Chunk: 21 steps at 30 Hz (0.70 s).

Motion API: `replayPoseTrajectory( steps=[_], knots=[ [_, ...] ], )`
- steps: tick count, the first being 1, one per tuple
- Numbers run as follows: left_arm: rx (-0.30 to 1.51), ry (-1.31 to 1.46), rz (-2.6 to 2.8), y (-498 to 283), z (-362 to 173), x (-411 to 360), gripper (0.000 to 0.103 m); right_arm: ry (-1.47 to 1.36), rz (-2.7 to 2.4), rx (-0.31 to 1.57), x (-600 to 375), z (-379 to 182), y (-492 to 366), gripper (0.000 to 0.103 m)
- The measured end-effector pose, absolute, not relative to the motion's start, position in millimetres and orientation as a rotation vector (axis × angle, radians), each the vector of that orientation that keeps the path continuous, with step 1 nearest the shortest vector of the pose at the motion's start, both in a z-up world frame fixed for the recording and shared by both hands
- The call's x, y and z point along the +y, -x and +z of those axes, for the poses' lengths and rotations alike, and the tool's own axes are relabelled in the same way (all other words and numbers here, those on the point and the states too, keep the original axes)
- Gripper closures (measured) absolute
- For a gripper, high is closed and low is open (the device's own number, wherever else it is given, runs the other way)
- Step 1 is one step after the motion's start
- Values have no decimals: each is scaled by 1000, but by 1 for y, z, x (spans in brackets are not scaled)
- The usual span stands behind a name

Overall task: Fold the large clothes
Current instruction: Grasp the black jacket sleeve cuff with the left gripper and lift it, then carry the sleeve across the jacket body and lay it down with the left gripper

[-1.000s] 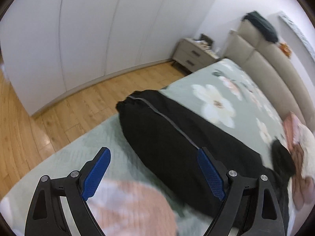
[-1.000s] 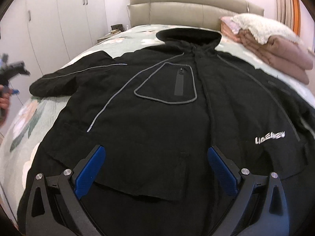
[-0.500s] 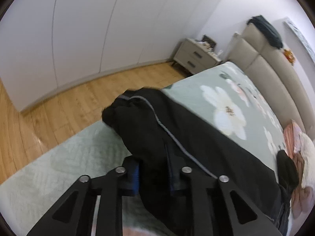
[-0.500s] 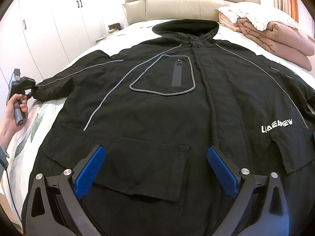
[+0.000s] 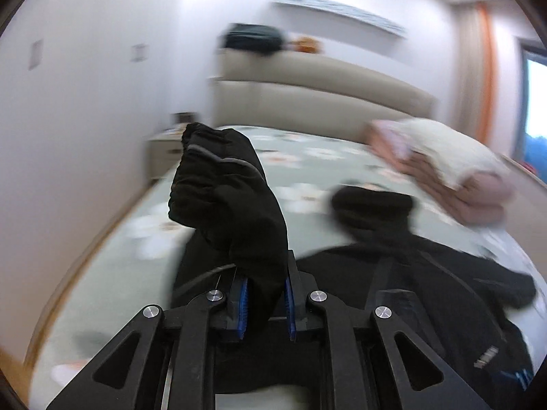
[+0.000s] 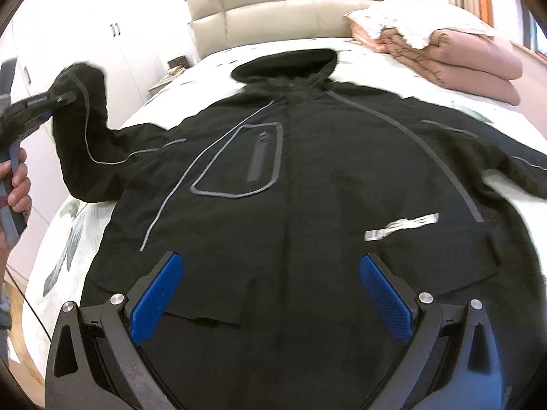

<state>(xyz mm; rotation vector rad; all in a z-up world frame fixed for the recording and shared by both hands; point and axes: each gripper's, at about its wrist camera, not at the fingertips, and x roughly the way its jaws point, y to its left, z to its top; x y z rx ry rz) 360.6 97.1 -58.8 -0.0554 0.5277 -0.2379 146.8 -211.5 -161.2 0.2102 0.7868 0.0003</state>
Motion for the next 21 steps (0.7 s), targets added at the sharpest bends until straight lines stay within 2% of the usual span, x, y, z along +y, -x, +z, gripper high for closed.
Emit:
replayPoseTrajectory(
  steps=[6, 9, 10, 11, 12, 15, 18, 21],
  knots=[
    [567, -40, -498, -347, -76, -43, 86, -211, -57, 780, -253, -151, -128, 0],
    [643, -46, -609, -355, -100, -96, 77, -214, -93, 795, -273, -156, -125, 0],
    [700, -28, -670, -357, -113, -113, 68, -215, -99, 801, -277, -157, -125, 0],
    [768, 1, -725, -364, -126, -125, 63, -215, -108, 812, -285, -159, -124, 0],
    [824, 26, -760, -367, -136, -134, 63, -214, -111, 818, -287, -161, -124, 0],
    [946, 90, -805, -376, -155, -138, 63, -191, -91, 846, -299, -161, -131, 0],
    [920, 124, -802, -367, -147, -115, 61, -151, -52, 864, -300, -154, -153, 0],
    [868, 161, -785, -356, -130, -80, 52, -170, 14, 878, -295, -146, -189, 0]
  ],
)
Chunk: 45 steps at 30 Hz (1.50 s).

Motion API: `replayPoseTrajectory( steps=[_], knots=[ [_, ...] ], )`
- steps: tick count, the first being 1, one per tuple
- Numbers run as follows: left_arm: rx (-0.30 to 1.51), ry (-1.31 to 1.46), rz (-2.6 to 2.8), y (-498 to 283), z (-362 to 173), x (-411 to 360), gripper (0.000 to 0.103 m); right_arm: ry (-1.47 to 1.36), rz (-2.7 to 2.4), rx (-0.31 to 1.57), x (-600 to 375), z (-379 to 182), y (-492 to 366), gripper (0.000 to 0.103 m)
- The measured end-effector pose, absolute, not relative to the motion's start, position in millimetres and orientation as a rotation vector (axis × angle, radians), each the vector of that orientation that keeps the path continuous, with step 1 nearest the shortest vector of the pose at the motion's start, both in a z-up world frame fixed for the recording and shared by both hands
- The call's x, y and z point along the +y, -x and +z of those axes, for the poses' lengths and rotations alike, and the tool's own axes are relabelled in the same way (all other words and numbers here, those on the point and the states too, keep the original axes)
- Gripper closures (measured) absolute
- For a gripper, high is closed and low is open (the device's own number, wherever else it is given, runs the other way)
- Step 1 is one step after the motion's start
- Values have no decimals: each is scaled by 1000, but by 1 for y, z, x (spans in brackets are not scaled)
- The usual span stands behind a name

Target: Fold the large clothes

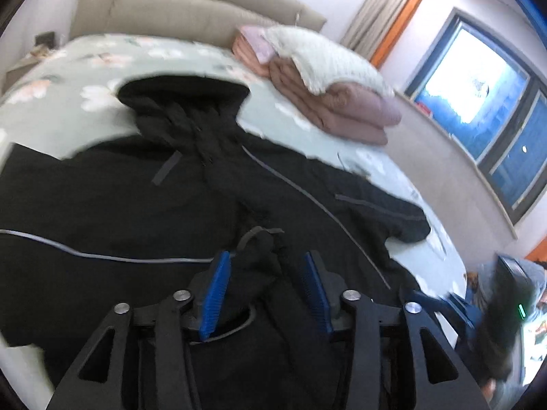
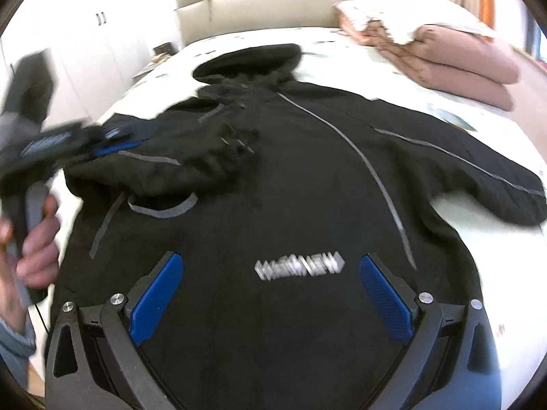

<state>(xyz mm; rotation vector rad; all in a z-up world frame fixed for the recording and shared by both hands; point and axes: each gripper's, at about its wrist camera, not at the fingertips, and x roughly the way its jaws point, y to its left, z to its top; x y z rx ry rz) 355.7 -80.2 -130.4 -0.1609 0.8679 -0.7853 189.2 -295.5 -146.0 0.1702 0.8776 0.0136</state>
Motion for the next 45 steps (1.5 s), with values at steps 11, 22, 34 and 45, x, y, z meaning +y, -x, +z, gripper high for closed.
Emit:
replayPoseTrajectory(
  steps=[11, 22, 34, 45],
  knots=[
    [792, 94, -562, -357, -110, 26, 47, -489, 117, 1029, -294, -192, -342, 27],
    [790, -74, -468, -370, -120, 11, 47, -261, 20, 739, -323, -108, -316, 67],
    [990, -106, -454, -406, -212, -67, 47, -153, -187, 970, -445, -196, -329, 63],
    [944, 0, -503, -382, -181, -52, 47, -161, -138, 741, -428, -130, -285, 35]
  ],
)
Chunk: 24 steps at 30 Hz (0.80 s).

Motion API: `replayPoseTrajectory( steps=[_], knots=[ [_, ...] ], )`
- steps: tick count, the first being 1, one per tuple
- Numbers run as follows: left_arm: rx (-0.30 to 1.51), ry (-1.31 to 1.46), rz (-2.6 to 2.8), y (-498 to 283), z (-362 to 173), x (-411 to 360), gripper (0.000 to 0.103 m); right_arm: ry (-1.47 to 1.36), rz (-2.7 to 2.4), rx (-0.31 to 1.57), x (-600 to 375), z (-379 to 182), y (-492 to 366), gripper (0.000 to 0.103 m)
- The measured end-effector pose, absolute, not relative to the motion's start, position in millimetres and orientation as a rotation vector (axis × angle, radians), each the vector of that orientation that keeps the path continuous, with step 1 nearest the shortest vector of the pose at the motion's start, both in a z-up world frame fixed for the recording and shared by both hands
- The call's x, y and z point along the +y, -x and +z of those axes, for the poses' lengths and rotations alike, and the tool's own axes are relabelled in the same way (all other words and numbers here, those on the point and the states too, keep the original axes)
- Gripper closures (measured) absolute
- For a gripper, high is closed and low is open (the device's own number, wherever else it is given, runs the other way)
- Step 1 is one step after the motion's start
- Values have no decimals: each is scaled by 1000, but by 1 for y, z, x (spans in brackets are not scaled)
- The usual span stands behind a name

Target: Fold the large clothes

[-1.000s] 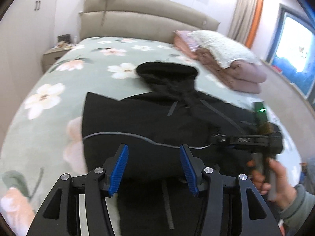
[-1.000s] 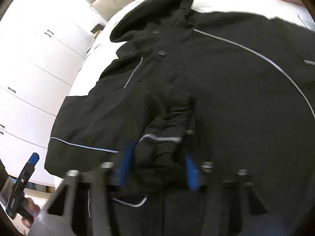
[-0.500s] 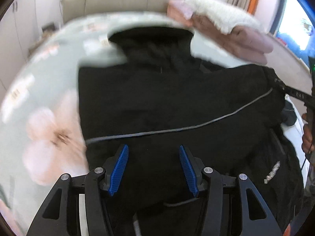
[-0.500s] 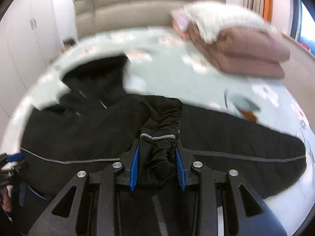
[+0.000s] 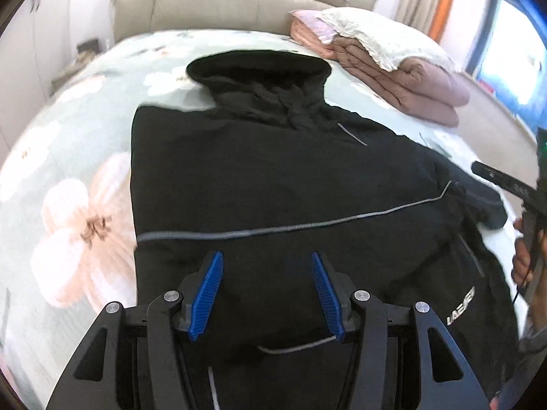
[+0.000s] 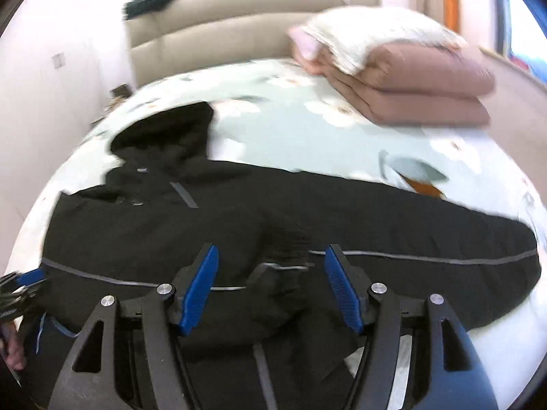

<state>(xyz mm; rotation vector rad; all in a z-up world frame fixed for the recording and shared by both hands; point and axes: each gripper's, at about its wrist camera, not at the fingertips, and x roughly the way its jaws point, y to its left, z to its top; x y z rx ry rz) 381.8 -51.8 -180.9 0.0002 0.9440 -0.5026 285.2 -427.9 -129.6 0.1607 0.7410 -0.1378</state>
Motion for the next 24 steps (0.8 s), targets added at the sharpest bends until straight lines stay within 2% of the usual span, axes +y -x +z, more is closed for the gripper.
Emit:
replayPoseTrajectory(
  steps=[3, 7, 9, 14, 20, 24],
  knots=[
    [998, 52, -464, -388, -205, -44, 48, -100, -87, 825, -398, -146, -301, 35],
    [966, 59, -469, -386, -211, -44, 48, -94, -132, 978, -391, -201, -327, 35],
    [943, 5, -457, -381, -212, -51, 48, -89, -129, 985, -388, -209, -329, 35],
    [929, 13, -430, -369, -196, -47, 48, -161, -69, 925, -392, -164, -297, 35],
    [844, 74, -505, -303, -139, -34, 47, -219, 1, 852, -373, -90, -197, 35],
    [823, 98, -493, -272, -127, -24, 47, -284, 72, 825, -369, -74, -149, 32]
  ],
)
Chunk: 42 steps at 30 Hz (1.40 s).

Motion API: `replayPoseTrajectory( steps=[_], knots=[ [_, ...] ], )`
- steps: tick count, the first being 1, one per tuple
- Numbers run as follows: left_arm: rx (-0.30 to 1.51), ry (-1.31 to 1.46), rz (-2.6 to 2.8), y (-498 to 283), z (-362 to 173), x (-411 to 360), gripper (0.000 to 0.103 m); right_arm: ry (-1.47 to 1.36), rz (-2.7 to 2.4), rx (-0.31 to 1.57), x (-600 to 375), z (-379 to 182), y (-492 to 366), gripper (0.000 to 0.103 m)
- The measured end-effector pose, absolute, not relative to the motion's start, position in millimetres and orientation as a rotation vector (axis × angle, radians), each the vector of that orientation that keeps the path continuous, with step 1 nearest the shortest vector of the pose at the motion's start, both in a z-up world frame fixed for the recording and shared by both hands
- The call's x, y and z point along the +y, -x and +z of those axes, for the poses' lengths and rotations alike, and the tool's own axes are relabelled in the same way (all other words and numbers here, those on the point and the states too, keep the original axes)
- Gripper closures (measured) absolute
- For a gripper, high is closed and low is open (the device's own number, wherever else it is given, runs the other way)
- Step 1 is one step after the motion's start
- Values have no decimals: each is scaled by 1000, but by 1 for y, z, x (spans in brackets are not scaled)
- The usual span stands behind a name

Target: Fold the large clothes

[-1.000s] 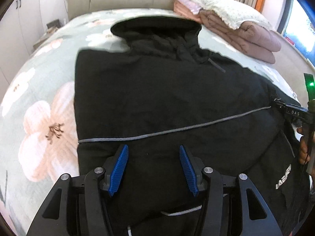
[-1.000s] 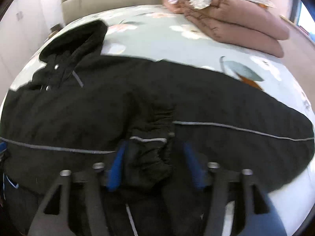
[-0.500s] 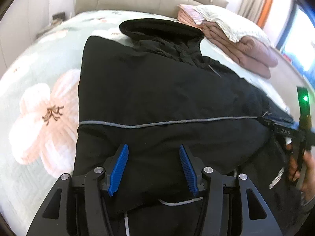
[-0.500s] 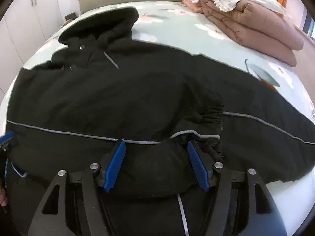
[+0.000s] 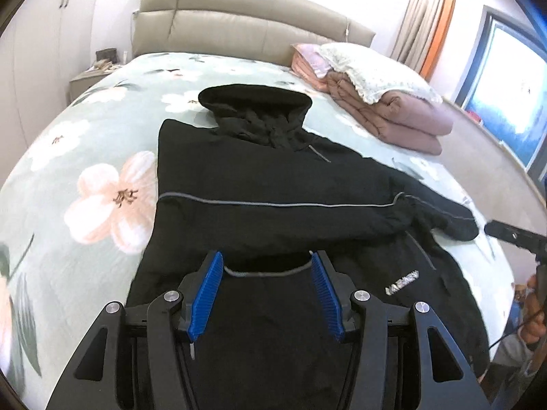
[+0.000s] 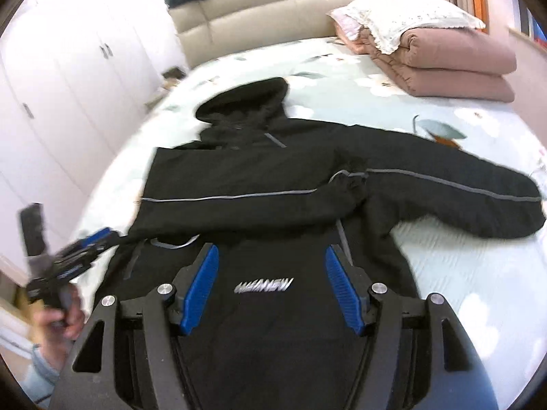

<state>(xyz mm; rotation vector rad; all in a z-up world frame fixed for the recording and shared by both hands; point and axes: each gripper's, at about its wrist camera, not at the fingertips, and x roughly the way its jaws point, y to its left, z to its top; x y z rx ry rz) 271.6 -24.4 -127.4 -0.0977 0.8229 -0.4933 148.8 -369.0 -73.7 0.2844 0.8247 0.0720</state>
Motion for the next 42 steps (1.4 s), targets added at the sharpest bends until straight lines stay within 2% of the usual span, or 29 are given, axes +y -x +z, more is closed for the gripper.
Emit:
replayPoseTrajectory(
  steps=[1, 2, 7, 11, 13, 14, 15, 16, 42],
  knots=[
    [835, 97, -480, -271, -133, -23, 47, -275, 61, 827, -369, -77, -145, 27],
    [853, 91, -460, -273, -142, -23, 47, -258, 42, 834, -370, -82, -145, 25],
    [932, 123, -364, -292, -202, -25, 47, -215, 0, 893, -379, -152, -189, 25],
    [876, 58, -342, -289, -218, -36, 47, -102, -92, 937, -388, -211, -226, 25],
    [875, 18, -338, -290, -219, -43, 45, -27, -127, 980, -384, -230, -238, 14],
    [874, 12, -341, -291, -220, -45, 43, -16, -138, 958, -382, -230, -238, 12],
    [873, 10, -346, -292, -221, -46, 43, -26, -135, 957, -381, -229, -238, 3],
    [873, 12, -348, -293, -221, -45, 42, -47, -105, 957, -380, -233, -238, 0],
    [842, -57, -313, -285, -227, -53, 42, -44, -106, 926, -378, -238, -235, 0]
  ],
)
